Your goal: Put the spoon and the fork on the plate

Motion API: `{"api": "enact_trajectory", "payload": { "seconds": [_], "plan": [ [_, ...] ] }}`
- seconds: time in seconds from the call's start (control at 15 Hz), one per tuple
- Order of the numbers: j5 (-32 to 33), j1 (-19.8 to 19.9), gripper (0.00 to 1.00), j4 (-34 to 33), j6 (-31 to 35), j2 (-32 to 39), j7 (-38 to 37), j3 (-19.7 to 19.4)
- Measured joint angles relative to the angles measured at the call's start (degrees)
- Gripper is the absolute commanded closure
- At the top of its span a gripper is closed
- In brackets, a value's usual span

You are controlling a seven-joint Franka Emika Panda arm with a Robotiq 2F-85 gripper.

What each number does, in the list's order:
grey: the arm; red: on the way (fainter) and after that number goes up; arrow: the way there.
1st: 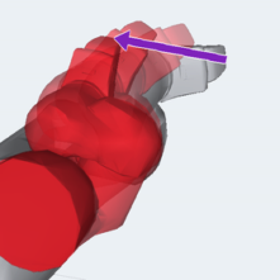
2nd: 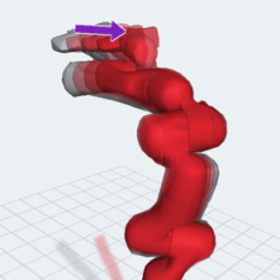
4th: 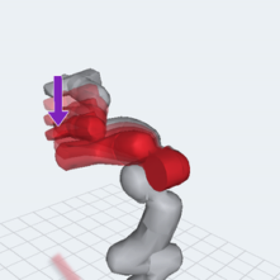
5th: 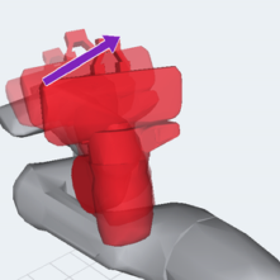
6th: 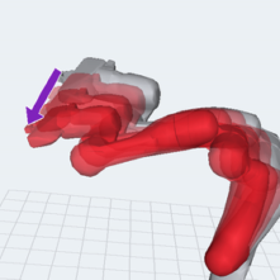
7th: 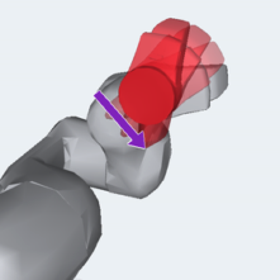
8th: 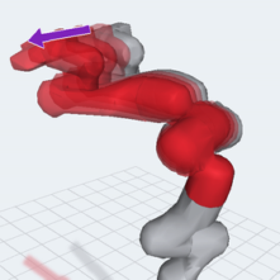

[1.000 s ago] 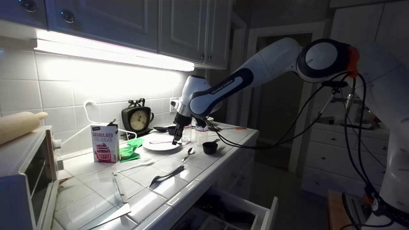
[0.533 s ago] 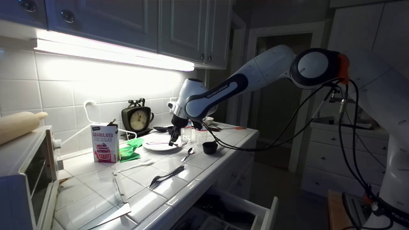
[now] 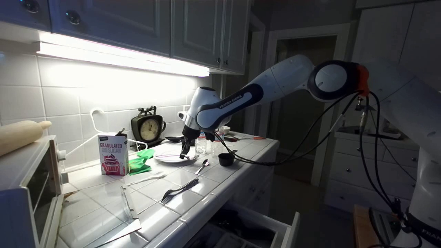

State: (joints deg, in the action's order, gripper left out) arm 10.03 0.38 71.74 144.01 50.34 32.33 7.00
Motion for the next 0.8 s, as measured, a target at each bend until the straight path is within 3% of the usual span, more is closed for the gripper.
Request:
{"api": "enact_trajectory", "payload": {
  "seconds": [0.27, 0.33, 0.47, 0.73, 0.8],
  "plan": [
    [0.01, -0.16, 0.98, -1.68, -1.0, 0.96, 0.25, 0.0],
    [0.02, -0.2, 0.86, -2.03, -1.07, 1.18, 0.34, 0.0],
    [0.02, -0.27, 0.73, -2.64, -1.27, 1.51, 0.45, 0.0],
    [0.02, -0.38, 0.75, -3.42, -1.34, 1.93, 0.64, 0.0],
    [0.02, -0.4, 0.71, -3.45, -1.34, 1.93, 0.69, 0.0]
  ]
}}
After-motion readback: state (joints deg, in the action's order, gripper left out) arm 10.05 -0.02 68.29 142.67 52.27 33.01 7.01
